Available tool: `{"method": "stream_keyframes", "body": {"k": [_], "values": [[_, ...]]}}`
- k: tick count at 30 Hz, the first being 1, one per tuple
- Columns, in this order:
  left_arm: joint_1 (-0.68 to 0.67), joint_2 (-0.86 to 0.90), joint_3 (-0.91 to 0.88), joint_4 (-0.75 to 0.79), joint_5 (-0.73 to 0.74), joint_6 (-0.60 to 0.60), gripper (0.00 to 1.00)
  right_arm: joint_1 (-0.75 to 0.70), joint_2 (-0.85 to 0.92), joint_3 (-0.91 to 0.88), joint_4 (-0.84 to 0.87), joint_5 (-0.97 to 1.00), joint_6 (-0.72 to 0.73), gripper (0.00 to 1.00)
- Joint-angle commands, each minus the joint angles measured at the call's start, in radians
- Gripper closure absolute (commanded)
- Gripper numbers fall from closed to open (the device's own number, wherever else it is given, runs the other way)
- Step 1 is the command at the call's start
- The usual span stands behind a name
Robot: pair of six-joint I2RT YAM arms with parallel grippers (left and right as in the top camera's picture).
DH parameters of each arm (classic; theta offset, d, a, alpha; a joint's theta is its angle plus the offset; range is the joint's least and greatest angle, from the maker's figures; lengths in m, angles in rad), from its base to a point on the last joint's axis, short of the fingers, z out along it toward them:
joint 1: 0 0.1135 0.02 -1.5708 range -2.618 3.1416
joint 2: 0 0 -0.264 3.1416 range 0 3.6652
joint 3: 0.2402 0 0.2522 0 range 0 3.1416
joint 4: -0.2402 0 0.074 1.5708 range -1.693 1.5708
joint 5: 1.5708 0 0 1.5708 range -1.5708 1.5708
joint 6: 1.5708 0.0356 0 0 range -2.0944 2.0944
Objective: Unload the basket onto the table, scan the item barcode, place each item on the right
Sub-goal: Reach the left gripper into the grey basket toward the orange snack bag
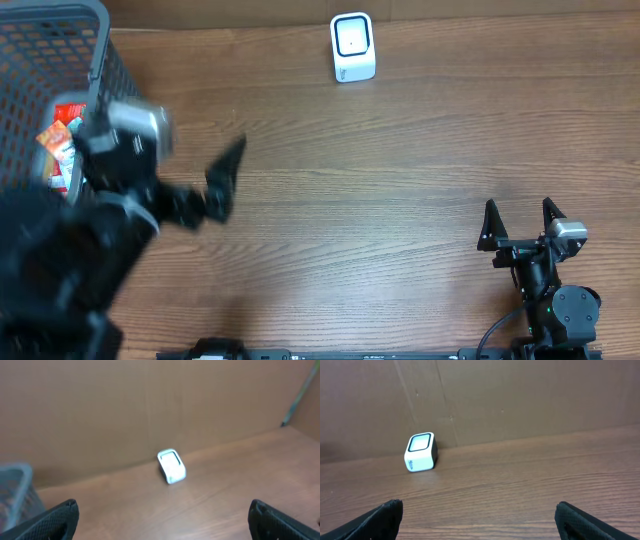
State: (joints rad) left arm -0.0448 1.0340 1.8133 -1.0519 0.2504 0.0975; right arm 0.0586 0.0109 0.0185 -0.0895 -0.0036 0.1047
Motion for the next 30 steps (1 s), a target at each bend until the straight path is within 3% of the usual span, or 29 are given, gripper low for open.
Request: {"method": "stream_keyframes", "body": {"k": [1, 4, 8, 9, 12, 13, 18, 22, 30], "values": [[0.005, 0.124, 0.144, -0.029, -0.064, 0.061, 0.0, -0.006, -0.008, -0.011, 0.005, -0.006, 0.003, 0.0], [0.005, 0.192, 0.159, -0.008, -0.228, 0.046, 0.0, -0.006, -0.008, -0.011, 0.005, -0.006, 0.003, 0.0], [0.019, 0.3, 0.159, 0.008, -0.561, -0.109, 0.0, -0.006, -0.008, -0.011, 0.005, -0.006, 0.003, 0.0], [0.033, 0.323, 0.159, 0.01, -0.587, -0.126, 0.05, -0.006, -0.008, -0.011, 0.005, -0.006, 0.003, 0.0], [0.131, 0.395, 0.163, 0.027, -0.555, -0.187, 0.3, -0.006, -0.008, -0.011, 0.006, -0.006, 0.003, 0.0], [0.163, 0.409, 0.167, 0.031, -0.528, -0.193, 0.3, -0.006, -0.008, -0.011, 0.005, -0.006, 0.003, 0.0], [0.415, 0.492, 0.221, 0.037, -0.319, -0.218, 0.24, -0.006, -0.008, -0.011, 0.005, -0.006, 0.003, 0.0], [0.595, 0.539, 0.22, 0.027, -0.226, -0.225, 0.0, -0.006, -0.008, -0.011, 0.006, -0.006, 0.003, 0.0], [0.747, 0.681, 0.219, -0.082, -0.216, -0.259, 0.0, -0.006, -0.008, -0.011, 0.006, -0.006, 0.003, 0.0]]}}
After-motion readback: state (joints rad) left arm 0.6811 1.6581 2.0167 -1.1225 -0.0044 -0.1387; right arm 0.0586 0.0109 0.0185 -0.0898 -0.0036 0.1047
